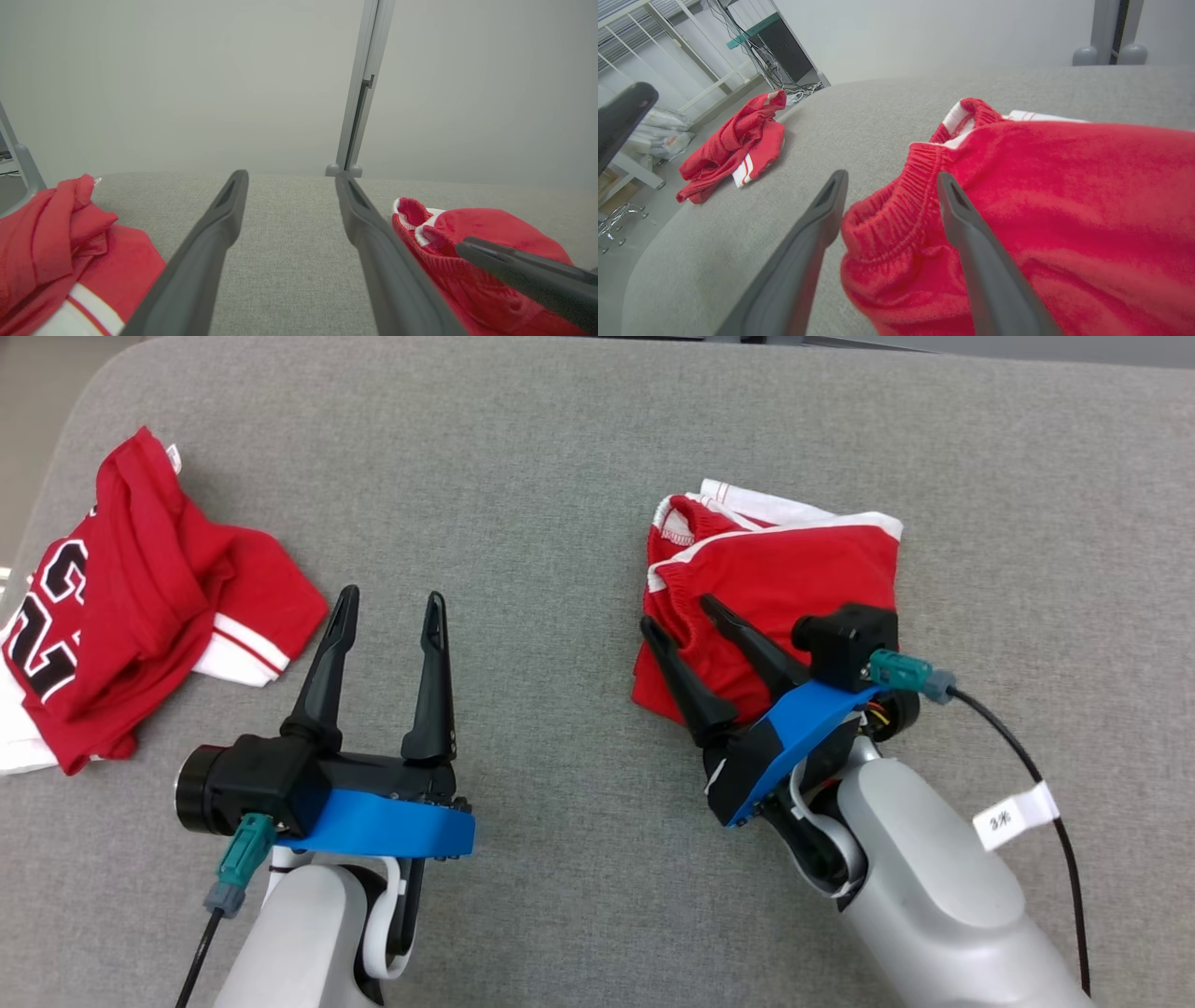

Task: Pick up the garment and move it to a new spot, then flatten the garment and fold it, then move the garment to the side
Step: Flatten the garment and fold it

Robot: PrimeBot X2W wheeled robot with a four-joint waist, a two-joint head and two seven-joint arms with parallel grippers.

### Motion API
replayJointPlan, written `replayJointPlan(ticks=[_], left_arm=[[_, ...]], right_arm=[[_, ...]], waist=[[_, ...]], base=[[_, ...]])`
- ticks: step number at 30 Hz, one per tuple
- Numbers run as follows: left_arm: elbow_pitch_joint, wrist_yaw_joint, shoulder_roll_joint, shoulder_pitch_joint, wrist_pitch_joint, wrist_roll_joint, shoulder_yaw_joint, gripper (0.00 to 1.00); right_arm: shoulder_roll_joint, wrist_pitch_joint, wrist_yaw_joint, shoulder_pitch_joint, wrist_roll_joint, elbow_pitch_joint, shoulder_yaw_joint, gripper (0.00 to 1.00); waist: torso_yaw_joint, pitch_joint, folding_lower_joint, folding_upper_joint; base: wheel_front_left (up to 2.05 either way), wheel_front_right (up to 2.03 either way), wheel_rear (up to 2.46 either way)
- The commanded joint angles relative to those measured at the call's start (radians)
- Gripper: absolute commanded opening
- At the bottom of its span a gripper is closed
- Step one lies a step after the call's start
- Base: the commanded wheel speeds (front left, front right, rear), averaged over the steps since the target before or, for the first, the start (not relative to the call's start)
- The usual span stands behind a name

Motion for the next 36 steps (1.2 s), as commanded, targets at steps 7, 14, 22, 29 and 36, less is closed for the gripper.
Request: replayJointPlan(ticks=[7, 14, 22, 29, 36], left_arm=[[0.019, -0.002, 0.001, 0.016, -0.004, 0.026, 0.02, 1.0], [0.046, 0.007, 0.02, 0.047, -0.004, 0.028, 0.041, 1.0], [0.065, 0.021, 0.052, 0.108, -0.004, 0.014, 0.076, 1.0], [0.078, 0.028, 0.07, 0.184, -0.001, 0.0, 0.088, 1.0], [0.093, 0.026, 0.088, 0.252, 0.009, -0.011, 0.082, 1.0]], right_arm=[[-0.055, -0.179, 0.0, 0.015, -0.056, -0.082, 0.025, 1.0], [-0.113, -0.218, 0.0, 0.163, -0.145, -0.207, -0.192, 1.0], [-0.107, -0.174, 0.0, 0.383, -0.234, -0.347, -0.415, 1.0], [-0.077, -0.097, 0.0, 0.523, -0.269, -0.444, -0.478, 1.0], [-0.041, -0.035, 0.0, 0.632, -0.287, -0.51, -0.493, 1.0]], waist=[[-0.053, -0.036, -0.0001, -0.0002], [-0.116, -0.087, -0.0001, -0.0002], [-0.184, -0.162, -0.0001, -0.0002], [-0.206, -0.249, -0.0001, -0.0002], [-0.214, -0.325, -0.0001, -0.0002]], base=[[0.0, 0.0, 0.0], [0.0, 0.0, 0.0], [0.0, 0.0, 0.0], [0.0, 0.0, 0.0], [0.0, 0.0, 0.0]])
